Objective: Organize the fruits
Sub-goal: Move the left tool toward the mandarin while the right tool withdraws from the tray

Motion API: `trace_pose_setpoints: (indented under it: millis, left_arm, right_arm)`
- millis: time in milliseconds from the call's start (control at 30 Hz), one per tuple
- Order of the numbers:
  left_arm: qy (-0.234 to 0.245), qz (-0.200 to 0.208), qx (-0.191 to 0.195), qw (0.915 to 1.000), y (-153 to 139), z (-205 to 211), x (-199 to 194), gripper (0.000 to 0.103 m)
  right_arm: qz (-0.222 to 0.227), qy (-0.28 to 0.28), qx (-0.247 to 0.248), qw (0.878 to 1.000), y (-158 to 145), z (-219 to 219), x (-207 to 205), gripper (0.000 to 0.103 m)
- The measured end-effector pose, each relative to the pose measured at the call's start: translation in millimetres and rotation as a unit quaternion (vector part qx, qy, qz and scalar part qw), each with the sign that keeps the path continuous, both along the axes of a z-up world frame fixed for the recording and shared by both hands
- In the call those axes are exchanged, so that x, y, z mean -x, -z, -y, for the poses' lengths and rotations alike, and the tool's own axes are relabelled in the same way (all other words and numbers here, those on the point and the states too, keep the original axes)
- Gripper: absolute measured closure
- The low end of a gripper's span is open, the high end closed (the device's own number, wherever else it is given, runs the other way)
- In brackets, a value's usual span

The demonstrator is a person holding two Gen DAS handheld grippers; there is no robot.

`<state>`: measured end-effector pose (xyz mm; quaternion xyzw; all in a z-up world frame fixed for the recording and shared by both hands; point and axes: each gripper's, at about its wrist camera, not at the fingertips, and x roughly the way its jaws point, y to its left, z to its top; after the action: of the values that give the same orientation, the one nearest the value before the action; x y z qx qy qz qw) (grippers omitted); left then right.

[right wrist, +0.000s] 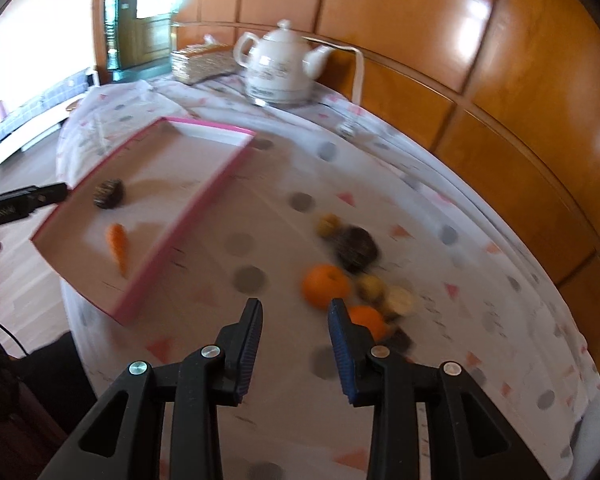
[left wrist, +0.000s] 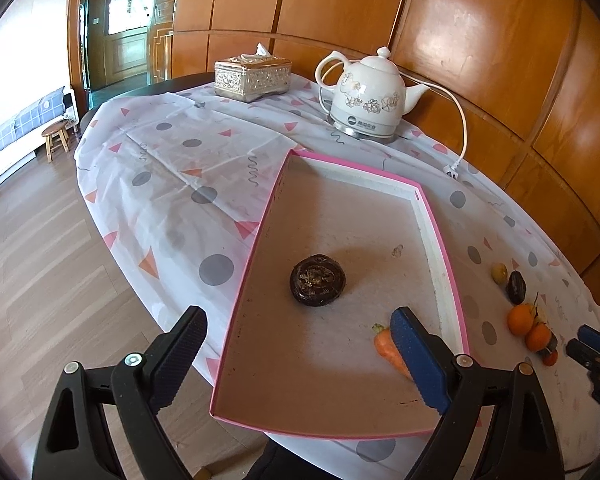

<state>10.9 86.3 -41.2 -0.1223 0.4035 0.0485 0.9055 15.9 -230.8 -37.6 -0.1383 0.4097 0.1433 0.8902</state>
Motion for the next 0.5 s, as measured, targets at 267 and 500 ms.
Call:
trace_pose_setpoints:
  millis: [267,500]
  left_arm:
    - [0.008,-0.005,-0.006,0.9999,1,7,-2,0.009]
    - [0.018,-0.004,-0.011,0.9998,0,14,-3,0.009]
  right_arm:
    - [-0.008,0.086,0.012,0.996,4,75,-2,0.069]
    - [-0.012,0.156,0.014,0.988,7,132,-3,0.069]
